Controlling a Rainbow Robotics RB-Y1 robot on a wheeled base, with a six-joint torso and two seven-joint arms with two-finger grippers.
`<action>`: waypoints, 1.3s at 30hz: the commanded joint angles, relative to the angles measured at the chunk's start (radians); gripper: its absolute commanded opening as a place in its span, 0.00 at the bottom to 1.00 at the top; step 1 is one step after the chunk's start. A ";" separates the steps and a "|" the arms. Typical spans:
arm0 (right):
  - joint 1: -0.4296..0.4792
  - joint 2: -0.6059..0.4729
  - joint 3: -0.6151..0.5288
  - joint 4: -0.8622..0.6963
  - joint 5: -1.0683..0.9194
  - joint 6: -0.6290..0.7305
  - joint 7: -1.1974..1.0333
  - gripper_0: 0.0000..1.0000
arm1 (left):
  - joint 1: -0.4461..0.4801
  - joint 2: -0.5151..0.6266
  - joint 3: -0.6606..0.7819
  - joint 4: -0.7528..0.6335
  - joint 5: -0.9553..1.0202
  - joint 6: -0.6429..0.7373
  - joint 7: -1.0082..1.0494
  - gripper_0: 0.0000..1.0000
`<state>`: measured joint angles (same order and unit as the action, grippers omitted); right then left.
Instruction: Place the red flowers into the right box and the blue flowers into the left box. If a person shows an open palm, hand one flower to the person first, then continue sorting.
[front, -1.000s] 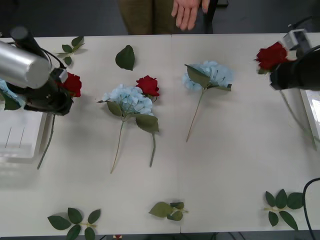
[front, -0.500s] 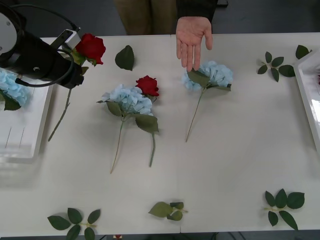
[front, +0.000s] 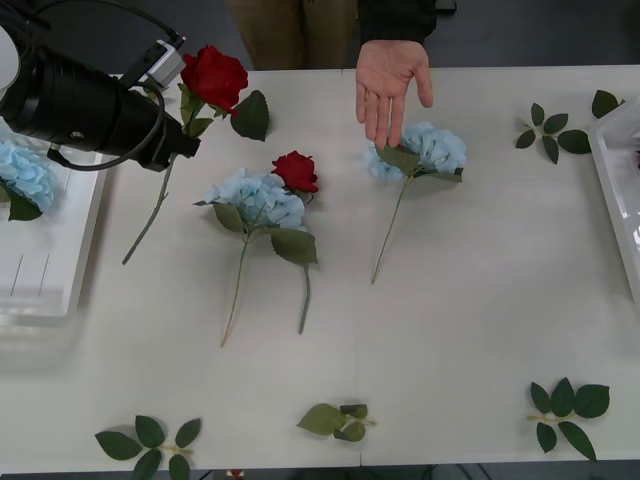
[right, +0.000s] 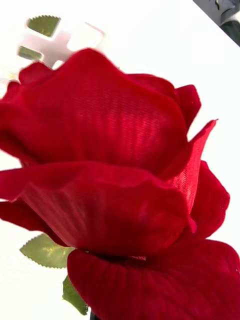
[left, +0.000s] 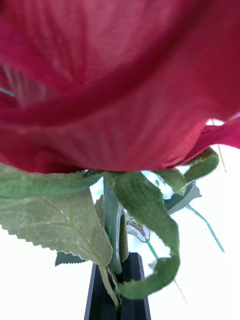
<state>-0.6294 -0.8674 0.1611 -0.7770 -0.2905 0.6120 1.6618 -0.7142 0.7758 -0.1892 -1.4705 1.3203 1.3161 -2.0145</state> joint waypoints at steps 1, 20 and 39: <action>-0.046 0.010 -0.003 -0.015 0.014 -0.017 -0.036 0.22 | -0.027 0.031 0.010 -0.022 0.014 -0.015 -0.010 0.00; -0.027 -0.010 -0.003 -0.100 -0.088 0.054 0.018 0.60 | -0.021 0.013 0.010 -0.022 0.040 -0.029 -0.069 0.00; 0.134 0.097 -0.087 -0.930 -0.532 0.862 -0.297 0.61 | -0.007 -0.009 0.010 -0.022 0.065 -0.072 -0.118 0.00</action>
<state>-0.5345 -0.8395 0.0484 -1.6365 -0.8281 1.4913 1.4209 -0.7141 0.7718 -0.1892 -1.4705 1.3724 1.2595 -2.0487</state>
